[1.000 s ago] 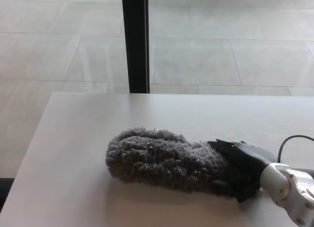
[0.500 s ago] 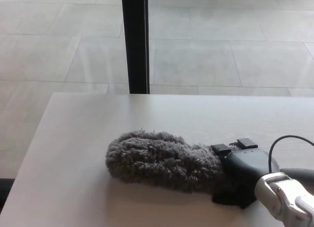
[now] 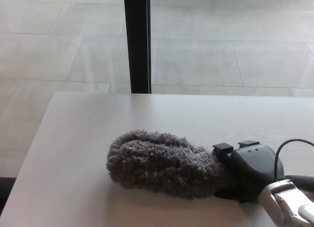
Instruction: The robot uses its right hand to pick up the duster kept in the middle of the desk and use it to wipe the desk by swiping its surface twice
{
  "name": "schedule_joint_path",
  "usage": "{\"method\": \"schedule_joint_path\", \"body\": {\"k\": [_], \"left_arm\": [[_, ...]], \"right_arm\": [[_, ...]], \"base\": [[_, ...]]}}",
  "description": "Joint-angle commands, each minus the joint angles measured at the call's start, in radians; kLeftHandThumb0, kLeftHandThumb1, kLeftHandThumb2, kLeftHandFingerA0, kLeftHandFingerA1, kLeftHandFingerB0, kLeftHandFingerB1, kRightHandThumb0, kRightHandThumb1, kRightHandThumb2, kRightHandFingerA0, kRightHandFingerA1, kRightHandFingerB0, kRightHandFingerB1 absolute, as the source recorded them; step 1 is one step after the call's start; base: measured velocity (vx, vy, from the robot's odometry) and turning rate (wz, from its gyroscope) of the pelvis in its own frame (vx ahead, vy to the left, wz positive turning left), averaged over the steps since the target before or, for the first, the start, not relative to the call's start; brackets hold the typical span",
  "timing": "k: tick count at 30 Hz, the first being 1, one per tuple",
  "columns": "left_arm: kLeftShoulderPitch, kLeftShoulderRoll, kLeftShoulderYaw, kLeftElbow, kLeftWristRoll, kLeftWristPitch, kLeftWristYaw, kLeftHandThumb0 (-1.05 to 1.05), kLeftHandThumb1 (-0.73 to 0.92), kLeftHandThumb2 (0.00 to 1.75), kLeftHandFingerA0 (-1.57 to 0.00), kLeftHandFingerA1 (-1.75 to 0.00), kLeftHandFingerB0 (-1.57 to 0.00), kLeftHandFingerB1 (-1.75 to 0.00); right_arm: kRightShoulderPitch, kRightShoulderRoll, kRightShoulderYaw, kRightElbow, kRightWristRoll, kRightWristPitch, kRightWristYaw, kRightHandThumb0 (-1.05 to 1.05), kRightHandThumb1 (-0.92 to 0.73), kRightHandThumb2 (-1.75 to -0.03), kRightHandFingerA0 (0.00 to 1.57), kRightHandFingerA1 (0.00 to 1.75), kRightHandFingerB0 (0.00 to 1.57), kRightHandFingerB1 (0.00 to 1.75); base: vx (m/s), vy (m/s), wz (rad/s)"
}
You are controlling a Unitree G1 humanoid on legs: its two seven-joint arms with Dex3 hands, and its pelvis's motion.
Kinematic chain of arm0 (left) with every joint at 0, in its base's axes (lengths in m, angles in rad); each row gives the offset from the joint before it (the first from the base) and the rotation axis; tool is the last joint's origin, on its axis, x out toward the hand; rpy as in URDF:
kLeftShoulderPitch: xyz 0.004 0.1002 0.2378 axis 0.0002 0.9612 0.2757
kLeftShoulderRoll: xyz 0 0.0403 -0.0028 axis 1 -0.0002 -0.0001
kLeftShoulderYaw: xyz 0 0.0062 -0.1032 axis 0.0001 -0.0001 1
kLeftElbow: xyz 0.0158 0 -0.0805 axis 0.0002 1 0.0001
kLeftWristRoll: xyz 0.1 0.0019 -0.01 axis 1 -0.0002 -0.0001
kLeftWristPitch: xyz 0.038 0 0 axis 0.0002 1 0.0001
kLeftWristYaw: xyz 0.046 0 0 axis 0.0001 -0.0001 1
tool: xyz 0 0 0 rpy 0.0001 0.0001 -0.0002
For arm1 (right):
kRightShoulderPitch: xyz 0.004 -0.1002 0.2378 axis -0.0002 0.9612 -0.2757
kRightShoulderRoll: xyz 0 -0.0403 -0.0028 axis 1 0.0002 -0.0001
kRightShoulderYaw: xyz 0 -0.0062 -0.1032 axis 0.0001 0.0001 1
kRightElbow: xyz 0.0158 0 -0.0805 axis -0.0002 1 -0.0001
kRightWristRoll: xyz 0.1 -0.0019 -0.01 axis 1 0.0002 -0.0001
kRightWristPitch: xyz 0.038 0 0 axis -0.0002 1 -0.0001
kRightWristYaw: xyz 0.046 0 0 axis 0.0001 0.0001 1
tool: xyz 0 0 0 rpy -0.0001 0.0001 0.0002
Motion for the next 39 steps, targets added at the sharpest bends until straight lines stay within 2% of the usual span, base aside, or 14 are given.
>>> {"method": "schedule_joint_path", "body": {"k": [1, 8, 9, 10, 11, 12, 13, 18, 19, 20, 21, 25, 29, 39], "left_arm": [[-0.020, 0.061, -0.016, 0.018, 0.018, -0.032, -0.069, -0.51, 0.64, 0.59, -0.70, -0.63, -0.63, -0.46], [-0.040, 0.069, -0.020, 0.016, 0.021, -0.024, -0.070, -0.49, 0.63, 0.59, -0.78, -0.69, -0.66, -0.46], [-0.043, 0.070, -0.021, 0.015, 0.022, -0.027, -0.071, -0.49, 0.63, 0.59, -0.74, -0.62, -0.64, -0.46], [-0.046, 0.070, -0.018, 0.015, 0.019, -0.026, -0.075, -0.49, 0.63, 0.59, -0.73, -0.62, -0.63, -0.45], [-0.048, 0.070, -0.019, 0.016, 0.019, -0.025, -0.075, -0.49, 0.62, 0.59, -0.76, -0.66, -0.67, -0.47], [-0.051, 0.071, -0.022, 0.016, 0.022, -0.025, -0.076, -0.48, 0.63, 0.59, -0.76, -0.68, -0.69, -0.48], [-0.053, 0.071, -0.022, 0.016, 0.022, -0.024, -0.076, -0.47, 0.64, 0.60, -0.76, -0.66, -0.67, -0.47], [-0.063, 0.076, -0.031, 0.015, 0.026, -0.025, -0.080, -0.48, 0.62, 0.59, -0.82, -0.71, -0.67, -0.48], [-0.063, 0.077, -0.027, 0.018, 0.021, -0.029, -0.084, -0.49, 0.62, 0.59, -0.80, -0.68, -0.66, -0.48], [-0.063, 0.077, -0.027, 0.017, 0.020, -0.029, -0.083, -0.49, 0.63, 0.59, -0.79, -0.66, -0.66, -0.48], [-0.063, 0.078, -0.028, 0.016, 0.021, -0.029, -0.081, -0.48, 0.63, 0.59, -0.79, -0.64, -0.65, -0.47], [-0.061, 0.081, -0.033, 0.015, 0.025, -0.034, -0.084, -0.49, 0.63, 0.58, -0.84, -0.76, -0.68, -0.49], [-0.061, 0.081, -0.035, 0.017, 0.022, -0.032, -0.083, -0.49, 0.63, 0.59, -0.80, -0.72, -0.68, -0.48], [-0.052, 0.081, -0.026, 0.019, 0.010, -0.036, -0.098, -0.49, 0.64, 0.59, -0.77, -0.69, -0.65, -0.49]], "right_arm": [[0.162, 0.037, 0.066, 0.036, -0.206, -0.278, -0.551, -0.33, -0.73, -0.64, 0.88, 1.74, 0.76, 0.99], [0.167, 0.083, 0.129, 0.026, -0.260, -0.271, -0.580, -0.42, -0.70, -0.62, 0.80, 1.73, 0.81, 0.89], [0.159, 0.094, 0.150, 0.038, -0.278, -0.281, -0.604, -0.39, -0.49, -0.95, 1.10, 1.30, 0.80, 0.88], [0.153, 0.095, 0.167, 0.037, -0.293, -0.284, -0.598, -0.34, -0.67, -0.61, 0.80, 1.74, 0.78, 0.91], [0.148, 0.093, 0.181, 0.031, -0.307, -0.275, -0.594, -0.33, -0.66, -0.63, 0.79, 1.75, 0.75, 0.96], [0.136, 0.089, 0.208, 0.024, -0.336, -0.267, -0.599, -0.42, -0.51, -0.96, 1.09, 1.31, 0.76, 0.94], [0.126, 0.086, 0.225, 0.020, -0.354, -0.269, -0.606, -0.33, -0.68, -0.68, 0.79, 1.73, 0.69, 1.11], [0.069, 0.060, 0.302, -0.017, -0.423, -0.312, -0.604, -0.33, -0.68, -0.71, 0.76, 1.74, 0.62, 1.32], [0.056, 0.055, 0.315, -0.020, -0.436, -0.308, -0.601, -0.43, -0.51, -0.98, 1.08, 1.30, 0.73, 1.05], [0.043, 0.050, 0.324, -0.019, -0.447, -0.304, -0.608, -0.31, -0.64, -0.71, 0.78, 1.74, 0.64, 1.32], [0.023, 0.042, 0.330, -0.012, -0.456, -0.303, -0.619, -0.42, -0.47, -0.94, 1.11, 1.31, 0.76, 1.02], [-0.001, 0.022, 0.311, 0.021, -0.427, -0.293, -0.586, -0.40, -0.63, -0.60, 0.79, 1.71, 0.69, 1.09], [-0.018, 0.007, 0.298, 0.035, -0.425, -0.273, -0.562, -0.43, -0.61, -0.60, 0.84, 1.74, 0.72, 0.95], [-0.065, 0.012, 0.187, 0.142, -0.374, -0.331, -0.469, -0.39, -0.50, -0.96, 1.12, 1.31, 0.77, 0.93]], "base": [[0.00, 0.000, 0.00], [0.00, 0.000, 0.00], [0.00, 0.000, 0.00], [0.00, 0.000, 0.00], [0.00, 0.000, 0.00], [0.00, 0.000, 0.00], [0.00, 0.000, 0.00], [0.00, 0.000, 0.00], [0.00, 0.000, 0.00], [0.00, 0.000, 0.00], [0.00, 0.000, 0.00], [0.00, 0.000, 0.00], [0.00, 0.000, 0.00], [0.00, 0.000, 0.00]]}}
